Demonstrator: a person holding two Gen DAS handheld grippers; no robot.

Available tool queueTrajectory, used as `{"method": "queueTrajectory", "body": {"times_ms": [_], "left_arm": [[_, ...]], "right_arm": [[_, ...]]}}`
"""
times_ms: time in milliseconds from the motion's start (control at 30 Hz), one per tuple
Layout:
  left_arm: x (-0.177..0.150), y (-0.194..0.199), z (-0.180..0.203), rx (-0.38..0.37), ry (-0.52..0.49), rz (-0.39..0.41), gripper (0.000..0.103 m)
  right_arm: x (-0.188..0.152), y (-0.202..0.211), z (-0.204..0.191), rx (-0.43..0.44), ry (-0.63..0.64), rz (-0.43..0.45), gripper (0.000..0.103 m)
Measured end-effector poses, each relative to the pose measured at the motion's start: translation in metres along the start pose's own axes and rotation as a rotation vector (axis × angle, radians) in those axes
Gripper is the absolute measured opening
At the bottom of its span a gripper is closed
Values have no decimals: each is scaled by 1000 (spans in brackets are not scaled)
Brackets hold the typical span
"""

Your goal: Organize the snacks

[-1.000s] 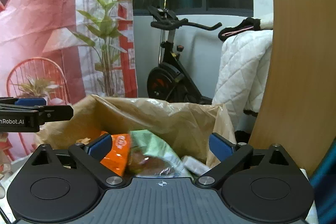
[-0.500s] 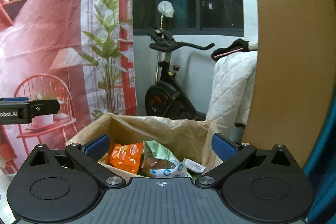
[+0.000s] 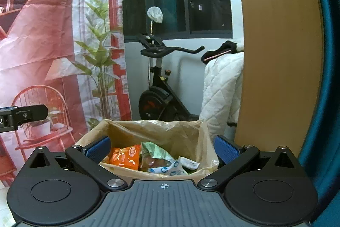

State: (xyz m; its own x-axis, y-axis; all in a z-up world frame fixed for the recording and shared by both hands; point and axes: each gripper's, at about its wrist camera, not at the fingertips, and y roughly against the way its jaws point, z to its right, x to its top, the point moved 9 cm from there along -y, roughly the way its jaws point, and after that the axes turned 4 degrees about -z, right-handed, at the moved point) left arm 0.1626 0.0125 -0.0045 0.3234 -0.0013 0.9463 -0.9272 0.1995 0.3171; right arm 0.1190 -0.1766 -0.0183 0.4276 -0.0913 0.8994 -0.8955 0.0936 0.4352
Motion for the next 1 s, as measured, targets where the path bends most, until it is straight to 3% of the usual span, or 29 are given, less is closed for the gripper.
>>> {"method": "queueTrajectory", "body": {"times_ms": [1000], "left_arm": [[-4,5,3,15,13,-19,99]], "right_arm": [[0,15,-4,1,-9,11,102]]}}
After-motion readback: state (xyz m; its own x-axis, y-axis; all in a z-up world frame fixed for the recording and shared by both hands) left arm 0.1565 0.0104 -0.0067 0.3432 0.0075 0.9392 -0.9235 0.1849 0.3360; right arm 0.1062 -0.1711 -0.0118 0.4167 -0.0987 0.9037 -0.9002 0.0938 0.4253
